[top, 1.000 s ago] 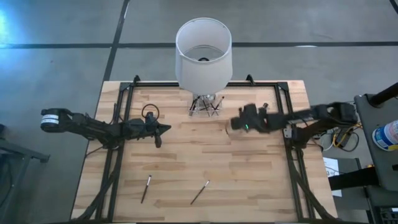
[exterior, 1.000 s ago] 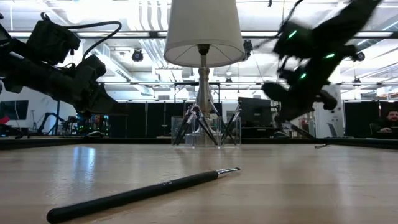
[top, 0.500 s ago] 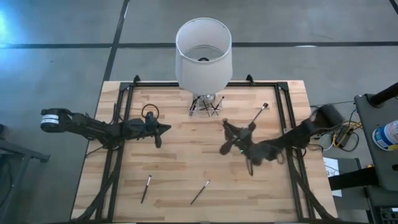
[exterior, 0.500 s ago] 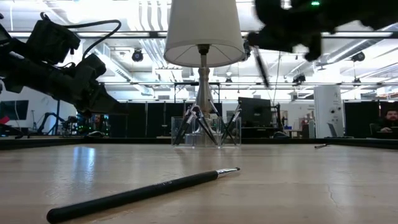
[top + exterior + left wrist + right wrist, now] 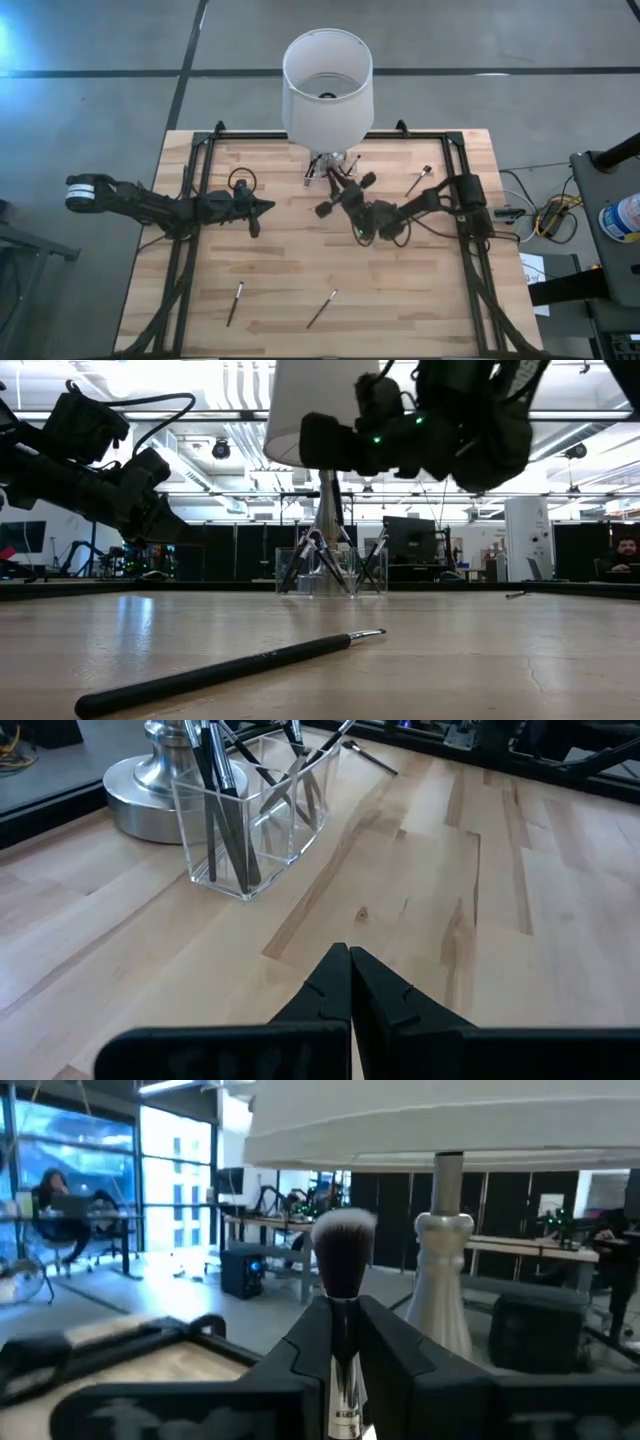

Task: Put items in baskets/containers
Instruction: Put the black powder brush into the transparent organizer, then put the black foundation brush into the transparent organizer

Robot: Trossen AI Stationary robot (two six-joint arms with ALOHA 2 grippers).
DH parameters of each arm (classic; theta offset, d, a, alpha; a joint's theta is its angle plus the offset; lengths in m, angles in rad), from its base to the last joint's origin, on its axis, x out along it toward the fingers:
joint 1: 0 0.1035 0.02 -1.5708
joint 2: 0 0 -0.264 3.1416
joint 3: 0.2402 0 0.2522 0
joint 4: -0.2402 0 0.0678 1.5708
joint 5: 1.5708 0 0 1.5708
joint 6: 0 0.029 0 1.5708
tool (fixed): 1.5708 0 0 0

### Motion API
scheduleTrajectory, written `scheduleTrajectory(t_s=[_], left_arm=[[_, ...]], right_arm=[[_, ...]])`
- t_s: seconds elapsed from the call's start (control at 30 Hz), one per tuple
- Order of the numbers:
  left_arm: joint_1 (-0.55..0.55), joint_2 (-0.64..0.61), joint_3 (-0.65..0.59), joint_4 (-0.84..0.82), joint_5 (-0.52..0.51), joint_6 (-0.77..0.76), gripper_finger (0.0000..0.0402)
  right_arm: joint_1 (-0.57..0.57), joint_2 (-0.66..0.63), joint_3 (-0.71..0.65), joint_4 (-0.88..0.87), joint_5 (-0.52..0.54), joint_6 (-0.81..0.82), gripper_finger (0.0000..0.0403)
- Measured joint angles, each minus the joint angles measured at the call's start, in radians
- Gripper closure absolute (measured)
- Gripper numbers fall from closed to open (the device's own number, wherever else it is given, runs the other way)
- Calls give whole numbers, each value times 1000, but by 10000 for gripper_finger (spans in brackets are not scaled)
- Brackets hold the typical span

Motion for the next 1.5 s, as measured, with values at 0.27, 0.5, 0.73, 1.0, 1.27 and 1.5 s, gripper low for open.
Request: scheduleTrajectory(t_s=[0.27,0.5,0.73,1.0,1.27,1.5], left_arm=[[0,0,0,0,0,1,402],[0,0,0,0,0,1,402],[0,0,0,0,0,1,402],[0,0,0,0,0,0,402],[0,0,0,0,0,-1,402],[0,0,0,-17,0,-12,401]], right_arm=[[-115,20,-2,2,-55,142,372],[-181,20,-7,-78,-84,228,373],[-208,20,-7,-246,-82,413,373],[-213,20,17,-347,-80,481,331],[-213,16,47,-453,-77,485,296],[-181,-40,52,-598,-77,439,311]])
